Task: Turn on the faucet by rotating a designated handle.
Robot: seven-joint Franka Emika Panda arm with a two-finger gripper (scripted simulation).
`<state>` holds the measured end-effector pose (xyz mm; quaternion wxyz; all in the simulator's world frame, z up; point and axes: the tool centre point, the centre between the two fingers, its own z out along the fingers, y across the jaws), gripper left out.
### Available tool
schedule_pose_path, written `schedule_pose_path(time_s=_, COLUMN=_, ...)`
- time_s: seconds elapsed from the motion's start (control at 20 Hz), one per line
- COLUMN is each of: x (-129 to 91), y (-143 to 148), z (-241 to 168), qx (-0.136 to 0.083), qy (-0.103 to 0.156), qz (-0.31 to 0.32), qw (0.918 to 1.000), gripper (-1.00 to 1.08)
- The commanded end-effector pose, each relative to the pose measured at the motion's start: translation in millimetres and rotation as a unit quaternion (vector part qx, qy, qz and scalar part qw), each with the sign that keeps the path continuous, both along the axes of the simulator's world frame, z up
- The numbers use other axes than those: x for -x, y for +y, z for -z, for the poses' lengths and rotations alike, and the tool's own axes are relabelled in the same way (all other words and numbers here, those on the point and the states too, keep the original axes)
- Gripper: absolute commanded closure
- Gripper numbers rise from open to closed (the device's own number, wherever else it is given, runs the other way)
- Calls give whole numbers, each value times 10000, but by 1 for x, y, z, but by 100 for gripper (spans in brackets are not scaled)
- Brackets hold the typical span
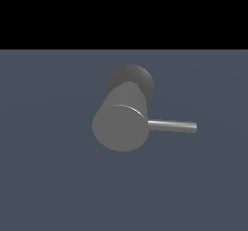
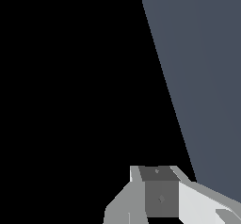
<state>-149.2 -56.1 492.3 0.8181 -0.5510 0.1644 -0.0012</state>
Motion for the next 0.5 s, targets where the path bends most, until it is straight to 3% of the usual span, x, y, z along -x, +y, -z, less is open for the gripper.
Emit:
schedule_pose_path(time_s=0.0, x=-7, y=-25, z=3, qx=-280, qy=-65, qz=432, qw=9987, gripper=108)
schedule_pose_path(time_s=0.2, x=-18, y=-75, z=16, qx=-826, qy=-101, qz=1289, qw=9882, gripper=108)
schedule_pose_path(time_s=0.45, x=-27, y=-143, z=52, qx=-1521, qy=46, qz=2450, qw=9575, gripper=108)
